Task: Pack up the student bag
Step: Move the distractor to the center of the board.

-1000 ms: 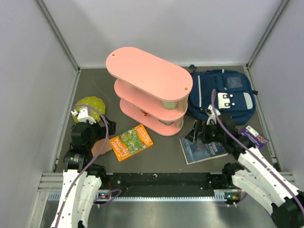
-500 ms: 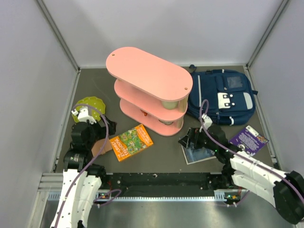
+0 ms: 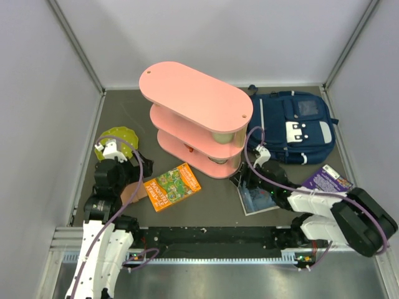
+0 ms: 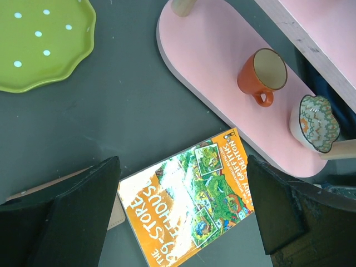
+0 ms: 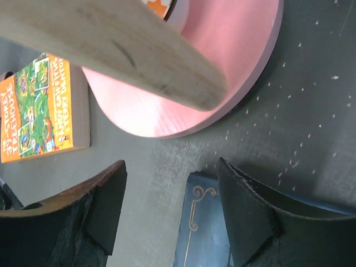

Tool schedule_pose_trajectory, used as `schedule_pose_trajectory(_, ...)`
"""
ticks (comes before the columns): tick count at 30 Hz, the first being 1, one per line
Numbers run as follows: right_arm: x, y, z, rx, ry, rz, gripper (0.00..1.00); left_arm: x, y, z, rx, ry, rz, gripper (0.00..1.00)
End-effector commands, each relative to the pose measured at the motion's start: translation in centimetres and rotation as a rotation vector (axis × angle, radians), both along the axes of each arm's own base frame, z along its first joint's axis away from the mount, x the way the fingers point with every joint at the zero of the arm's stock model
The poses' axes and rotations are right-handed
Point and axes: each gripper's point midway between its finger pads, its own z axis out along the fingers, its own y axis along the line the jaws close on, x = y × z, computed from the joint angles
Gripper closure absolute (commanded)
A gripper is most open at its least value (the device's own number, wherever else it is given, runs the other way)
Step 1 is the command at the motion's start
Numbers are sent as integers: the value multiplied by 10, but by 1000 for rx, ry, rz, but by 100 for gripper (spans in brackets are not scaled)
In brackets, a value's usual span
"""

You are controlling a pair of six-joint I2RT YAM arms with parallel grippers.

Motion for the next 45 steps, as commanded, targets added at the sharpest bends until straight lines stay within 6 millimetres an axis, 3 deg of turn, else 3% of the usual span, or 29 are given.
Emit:
schedule_pose_trajectory(1,26,19,22,85,-65,-42,36,5,-1,14,-1,-42,-4,1)
schedule_pose_trajectory(3,29,27,26,116,-74,-44,38,5,-1,14,-1,-42,-4,1)
schedule_pose_trajectory(10,41,37,10,145,-27,-110,46,5,-1,12,-1,-33,-6,1)
schedule_pose_trajectory(21,72,56,13,181,-28,-169,48,6,-2,9,-2,-20,-12,1)
schedule_pose_trajectory(37,157,95,30,140,-79,-252,45,11,-9,-5,-3,53,-53,1)
schedule_pose_trajectory(45,205,95,43,129,-86,-249,39,11,-9,-8,2,75,-57,1)
